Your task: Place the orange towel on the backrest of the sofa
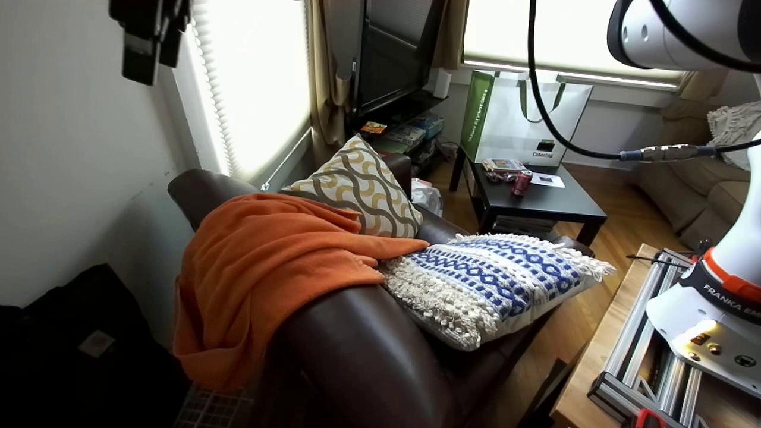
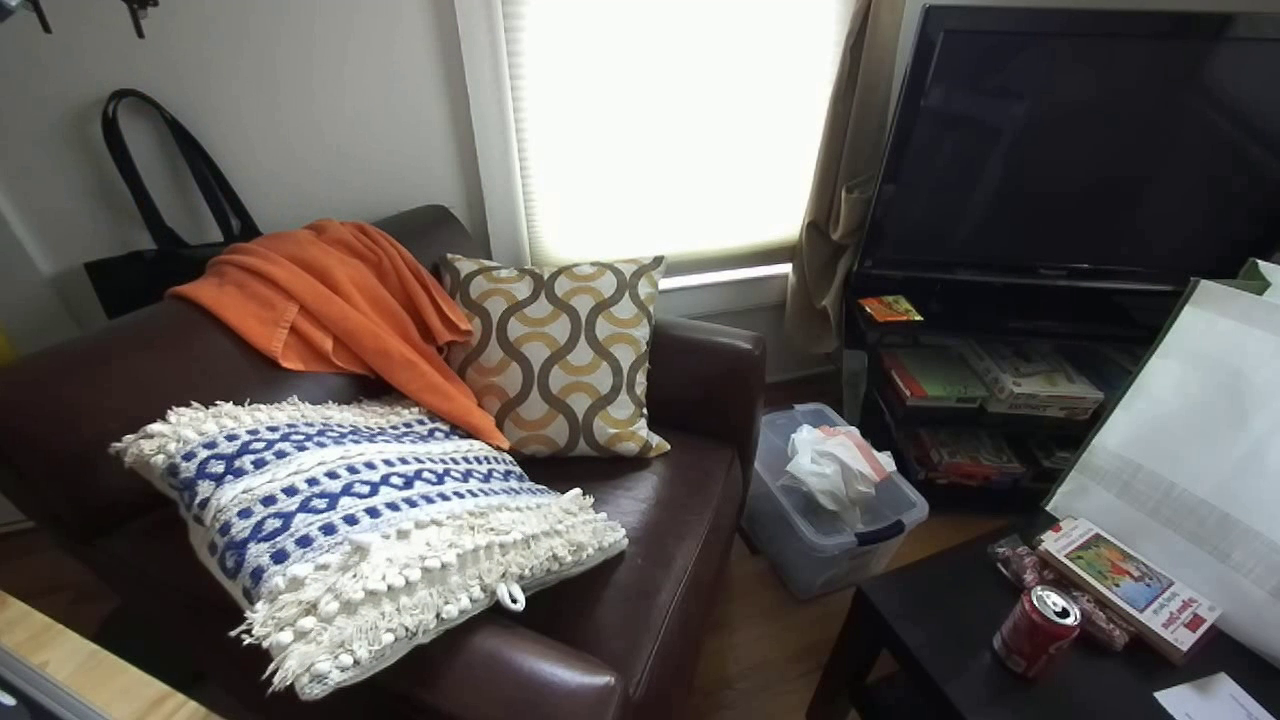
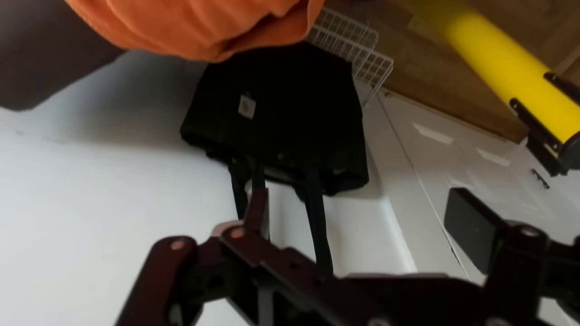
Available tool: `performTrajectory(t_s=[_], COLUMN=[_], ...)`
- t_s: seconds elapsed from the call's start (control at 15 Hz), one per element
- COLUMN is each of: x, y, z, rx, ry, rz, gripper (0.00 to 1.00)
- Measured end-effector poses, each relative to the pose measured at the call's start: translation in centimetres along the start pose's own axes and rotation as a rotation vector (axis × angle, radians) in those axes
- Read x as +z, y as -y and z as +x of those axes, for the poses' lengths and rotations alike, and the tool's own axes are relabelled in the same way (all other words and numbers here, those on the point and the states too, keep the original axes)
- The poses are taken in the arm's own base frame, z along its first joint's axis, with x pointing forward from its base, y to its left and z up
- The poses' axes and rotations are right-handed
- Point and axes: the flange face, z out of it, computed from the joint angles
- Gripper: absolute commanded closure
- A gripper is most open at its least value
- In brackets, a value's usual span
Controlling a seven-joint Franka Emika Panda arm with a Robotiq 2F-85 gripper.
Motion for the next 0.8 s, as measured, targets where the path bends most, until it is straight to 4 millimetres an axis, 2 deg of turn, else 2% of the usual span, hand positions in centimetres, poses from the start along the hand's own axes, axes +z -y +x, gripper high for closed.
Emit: performTrajectory(t_s=[0.13,0.4,0.6,0.8], x=[0.3,0.7,-0.1,-1.2], y=[-1.0,-4.4,-6.7,-7.3], z=[-1.5,-4.3,-6.3,-7.7], rx=[0.054,0.199,0.335,0.486], ry=[0.099,0.245,0.322,0.368], rz=[0.007,-0.044,-0.078,-0.094], gripper=[0.00,0.00,0.00,0.00])
